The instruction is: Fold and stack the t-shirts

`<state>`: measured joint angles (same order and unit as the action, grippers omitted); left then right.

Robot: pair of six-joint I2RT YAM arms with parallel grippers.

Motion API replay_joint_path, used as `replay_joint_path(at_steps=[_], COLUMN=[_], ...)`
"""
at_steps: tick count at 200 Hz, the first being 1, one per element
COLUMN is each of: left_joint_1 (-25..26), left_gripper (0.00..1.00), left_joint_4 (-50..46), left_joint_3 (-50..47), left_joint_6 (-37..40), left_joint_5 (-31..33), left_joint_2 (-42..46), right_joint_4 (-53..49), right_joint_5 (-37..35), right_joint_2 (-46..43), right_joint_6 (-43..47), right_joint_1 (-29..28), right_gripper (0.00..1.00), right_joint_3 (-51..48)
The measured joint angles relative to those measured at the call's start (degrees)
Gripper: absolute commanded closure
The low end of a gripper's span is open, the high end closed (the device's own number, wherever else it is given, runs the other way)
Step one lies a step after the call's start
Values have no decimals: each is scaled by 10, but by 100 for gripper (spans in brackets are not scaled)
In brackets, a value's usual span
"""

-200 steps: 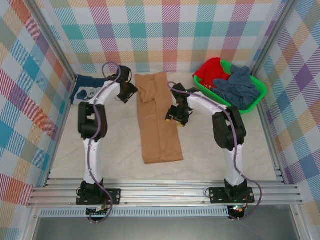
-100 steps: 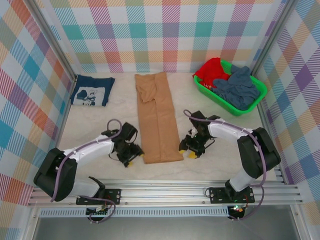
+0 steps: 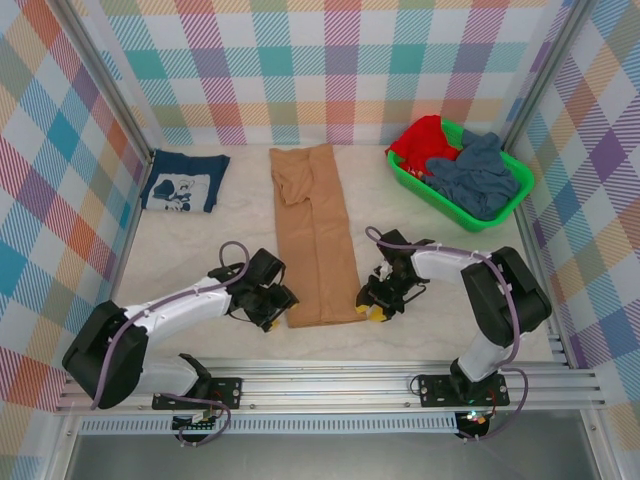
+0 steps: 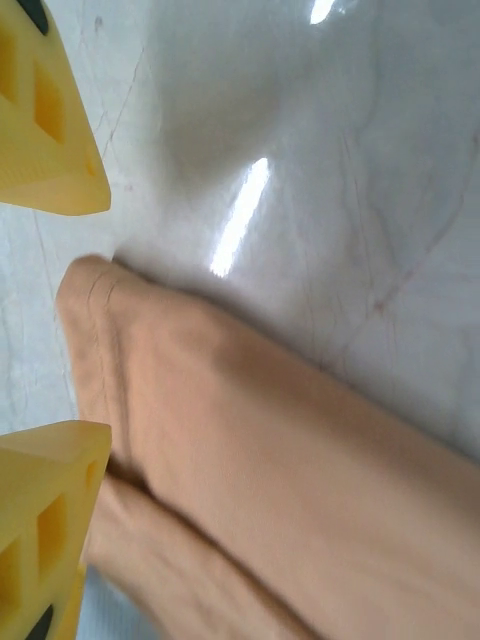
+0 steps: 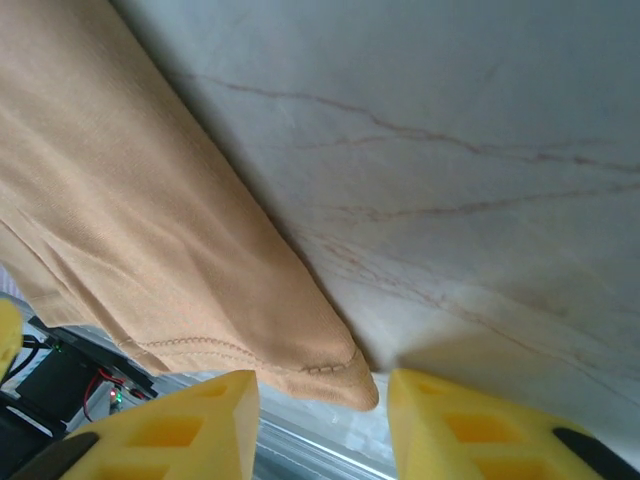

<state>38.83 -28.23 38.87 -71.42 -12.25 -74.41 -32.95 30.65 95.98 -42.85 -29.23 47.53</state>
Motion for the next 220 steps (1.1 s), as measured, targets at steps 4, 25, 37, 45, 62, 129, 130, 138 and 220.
replay_joint_path(at_steps=[4, 25, 37, 45, 62, 129, 130, 138, 220], left_joint_1=[0, 1, 5, 9, 23, 44, 44, 44, 46], left_gripper=[43, 44, 47, 51, 57, 62, 62, 61, 59], left_joint_4=[1, 9, 17, 25, 45, 68, 67, 56, 20], left_joint_3=[0, -1, -1, -1, -2, -15, -15, -11, -31], left_joint_6=[-2, -10, -12, -14, -25, -35, -35, -34, -38], left_joint_5=[2, 1, 2, 2, 3, 18, 19, 25, 33], left_joint_2=[3, -1, -10, -16, -32, -59, -59, -55, -19], right_joint_4=[1, -5, -6, -7, -5, -2, 0, 9, 30], right_joint_5=[0, 6, 5, 4, 3, -1, -1, 1, 2], right_joint_2=[3, 12, 12, 12, 12, 14, 14, 16, 17], right_joint_6=[-1, -9, -12, -14, -17, -47, -48, -50, -58], right_joint_1=[0, 2, 1, 0, 0, -5, -5, -11, -23], right_gripper=[69, 70, 70, 70, 74, 96, 96, 98, 100], right_joint_3=[0, 3, 3, 3, 3, 2, 2, 2, 3])
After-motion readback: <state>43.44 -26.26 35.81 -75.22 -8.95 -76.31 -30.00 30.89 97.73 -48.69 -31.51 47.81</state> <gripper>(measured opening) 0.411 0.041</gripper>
